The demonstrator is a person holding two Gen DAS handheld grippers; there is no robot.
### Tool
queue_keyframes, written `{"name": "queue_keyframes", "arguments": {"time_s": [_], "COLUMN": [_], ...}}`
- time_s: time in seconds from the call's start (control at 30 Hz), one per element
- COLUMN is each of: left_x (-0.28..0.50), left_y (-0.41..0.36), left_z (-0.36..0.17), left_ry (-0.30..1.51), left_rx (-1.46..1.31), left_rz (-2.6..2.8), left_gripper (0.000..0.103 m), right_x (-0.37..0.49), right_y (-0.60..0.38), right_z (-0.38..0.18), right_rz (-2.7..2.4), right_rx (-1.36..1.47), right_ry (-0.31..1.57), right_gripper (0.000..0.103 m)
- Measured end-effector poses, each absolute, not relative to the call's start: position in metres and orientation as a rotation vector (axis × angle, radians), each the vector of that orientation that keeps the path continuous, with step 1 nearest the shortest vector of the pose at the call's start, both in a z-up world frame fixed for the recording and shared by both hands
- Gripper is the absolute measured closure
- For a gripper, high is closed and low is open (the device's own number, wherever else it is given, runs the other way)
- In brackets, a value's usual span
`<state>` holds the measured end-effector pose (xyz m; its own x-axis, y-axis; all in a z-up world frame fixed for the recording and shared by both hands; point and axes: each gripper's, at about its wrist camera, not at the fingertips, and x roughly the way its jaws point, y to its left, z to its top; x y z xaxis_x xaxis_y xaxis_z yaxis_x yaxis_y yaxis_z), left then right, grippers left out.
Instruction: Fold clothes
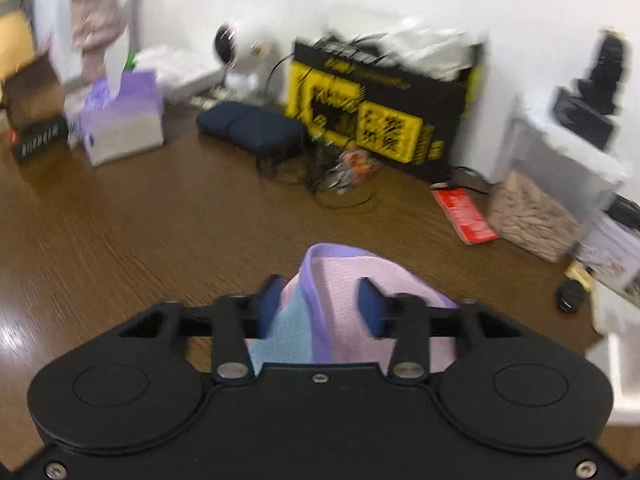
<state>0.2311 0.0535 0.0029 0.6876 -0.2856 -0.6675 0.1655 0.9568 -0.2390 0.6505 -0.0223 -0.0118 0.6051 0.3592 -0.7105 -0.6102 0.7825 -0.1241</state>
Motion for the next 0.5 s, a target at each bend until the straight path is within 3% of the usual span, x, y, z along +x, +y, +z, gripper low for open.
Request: {"name": "queue_keyframes", "arguments": {"time_s": [0.03,0.3,0.37,0.43,0.47,0.5], "left_x": [0.233,0.235,0.227,0.222,0.219,0.215], "left_y": [0.053,0.052,0.053,0.058,0.061,0.062], "left_z": [0.001,0.002,0.01,0.019,0.024,0.028], "left_ry": [0.783,0.75,0.704,0.674,0.656,0.636], "left_rx": [-0.159,-0.077,-0.065,-0.063,-0.063,-0.059], "left_rz": [-0.257,-0.21,-0.148,-0.115,-0.108,-0.111], "left_gripper": [0.102,0.102,0.1,0.09,0.084,0.069], "right_x": [0.651,0.685,0.681,0.671,0.662,0.652], "right_y": [-0.019,0.006,0.007,-0.006,-0.016,-0.027], "right_z": [-0.014,-0.022,-0.019,-0.002,0.012,0.025], "right_rz": [0.582,0.57,0.542,0.535,0.534,0.534], "right_rx": [-0.385,-0.278,-0.31,-0.288,-0.282,-0.277], "right_ry": [0.724,0.705,0.694,0.676,0.661,0.645], "right_gripper": [0.099,0.096,0.072,0.045,0.041,0.039]}}
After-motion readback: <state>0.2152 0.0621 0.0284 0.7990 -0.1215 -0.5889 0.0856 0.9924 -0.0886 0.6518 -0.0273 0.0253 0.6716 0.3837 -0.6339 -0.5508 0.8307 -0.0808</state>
